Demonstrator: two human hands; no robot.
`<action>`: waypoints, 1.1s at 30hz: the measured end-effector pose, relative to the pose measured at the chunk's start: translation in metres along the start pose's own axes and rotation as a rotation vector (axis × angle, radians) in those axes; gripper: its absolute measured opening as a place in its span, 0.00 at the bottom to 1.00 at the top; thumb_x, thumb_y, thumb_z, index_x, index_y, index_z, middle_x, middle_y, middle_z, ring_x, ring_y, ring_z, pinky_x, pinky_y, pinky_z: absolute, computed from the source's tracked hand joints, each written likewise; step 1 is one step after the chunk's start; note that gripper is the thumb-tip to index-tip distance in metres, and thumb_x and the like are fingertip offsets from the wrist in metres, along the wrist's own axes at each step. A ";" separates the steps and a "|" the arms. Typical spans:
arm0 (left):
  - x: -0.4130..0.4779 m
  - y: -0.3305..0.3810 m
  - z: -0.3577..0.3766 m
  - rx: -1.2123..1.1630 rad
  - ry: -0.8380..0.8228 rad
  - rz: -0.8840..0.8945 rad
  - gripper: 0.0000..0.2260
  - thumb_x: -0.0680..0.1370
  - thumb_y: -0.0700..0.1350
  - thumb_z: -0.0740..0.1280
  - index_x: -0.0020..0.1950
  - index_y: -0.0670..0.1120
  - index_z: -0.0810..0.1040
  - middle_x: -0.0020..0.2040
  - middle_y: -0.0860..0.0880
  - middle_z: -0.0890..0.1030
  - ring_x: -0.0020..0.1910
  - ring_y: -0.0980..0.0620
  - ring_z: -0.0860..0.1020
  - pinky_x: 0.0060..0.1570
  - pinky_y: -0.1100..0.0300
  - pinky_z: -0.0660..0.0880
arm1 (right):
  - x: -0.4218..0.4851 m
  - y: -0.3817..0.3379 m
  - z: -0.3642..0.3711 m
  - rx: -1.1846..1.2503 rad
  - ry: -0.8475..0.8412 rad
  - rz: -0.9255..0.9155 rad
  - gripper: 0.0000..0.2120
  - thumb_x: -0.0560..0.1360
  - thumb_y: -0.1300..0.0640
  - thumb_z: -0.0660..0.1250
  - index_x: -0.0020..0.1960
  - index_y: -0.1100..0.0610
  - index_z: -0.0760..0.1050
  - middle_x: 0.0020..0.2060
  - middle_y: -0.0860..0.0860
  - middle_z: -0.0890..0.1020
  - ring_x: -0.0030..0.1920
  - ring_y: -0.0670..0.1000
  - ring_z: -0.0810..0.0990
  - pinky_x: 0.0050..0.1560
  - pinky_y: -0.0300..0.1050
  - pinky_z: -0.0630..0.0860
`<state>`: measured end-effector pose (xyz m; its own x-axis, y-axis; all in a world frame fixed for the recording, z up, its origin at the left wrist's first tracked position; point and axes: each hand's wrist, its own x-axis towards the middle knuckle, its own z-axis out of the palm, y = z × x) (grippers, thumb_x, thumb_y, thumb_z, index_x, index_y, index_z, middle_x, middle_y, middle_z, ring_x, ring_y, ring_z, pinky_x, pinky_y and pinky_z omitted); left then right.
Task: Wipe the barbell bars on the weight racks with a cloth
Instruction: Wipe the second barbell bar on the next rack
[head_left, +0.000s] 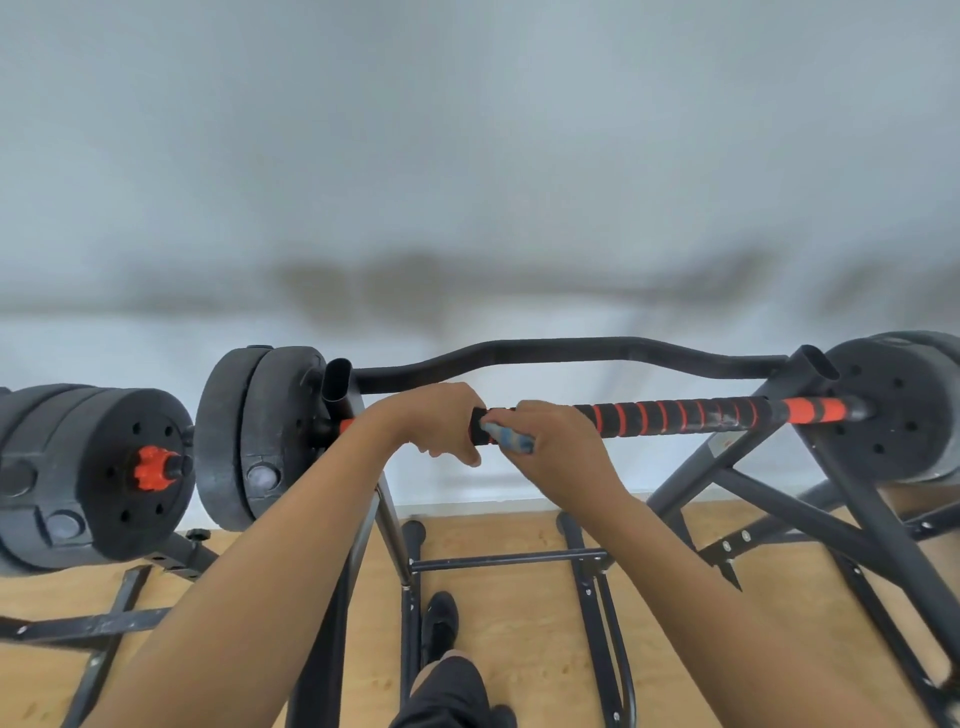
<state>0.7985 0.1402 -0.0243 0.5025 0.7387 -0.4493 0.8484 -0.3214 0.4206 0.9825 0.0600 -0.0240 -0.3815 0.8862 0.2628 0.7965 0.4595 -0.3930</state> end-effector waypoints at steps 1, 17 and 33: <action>0.000 0.000 0.000 -0.011 -0.002 -0.001 0.09 0.74 0.46 0.77 0.49 0.45 0.81 0.32 0.48 0.80 0.27 0.52 0.76 0.27 0.64 0.72 | -0.006 0.001 0.002 -0.020 -0.021 -0.011 0.07 0.78 0.53 0.70 0.55 0.51 0.83 0.36 0.49 0.80 0.37 0.51 0.79 0.39 0.49 0.81; -0.004 -0.006 -0.004 -0.234 -0.079 0.073 0.09 0.77 0.52 0.74 0.49 0.47 0.79 0.35 0.49 0.80 0.31 0.53 0.76 0.32 0.61 0.74 | -0.020 0.006 -0.004 0.023 -0.074 0.056 0.06 0.77 0.51 0.69 0.53 0.45 0.82 0.35 0.43 0.79 0.37 0.46 0.78 0.41 0.45 0.81; -0.005 -0.011 0.007 0.013 0.107 0.092 0.17 0.71 0.48 0.77 0.54 0.57 0.73 0.45 0.53 0.79 0.42 0.53 0.81 0.45 0.55 0.82 | 0.002 0.028 -0.032 0.291 0.205 0.288 0.06 0.78 0.54 0.71 0.51 0.46 0.85 0.37 0.45 0.85 0.35 0.46 0.83 0.41 0.50 0.83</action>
<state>0.7874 0.1358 -0.0319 0.5579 0.7647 -0.3225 0.8024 -0.3977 0.4451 1.0186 0.0729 -0.0066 -0.0401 0.9637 0.2639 0.6806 0.2197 -0.6989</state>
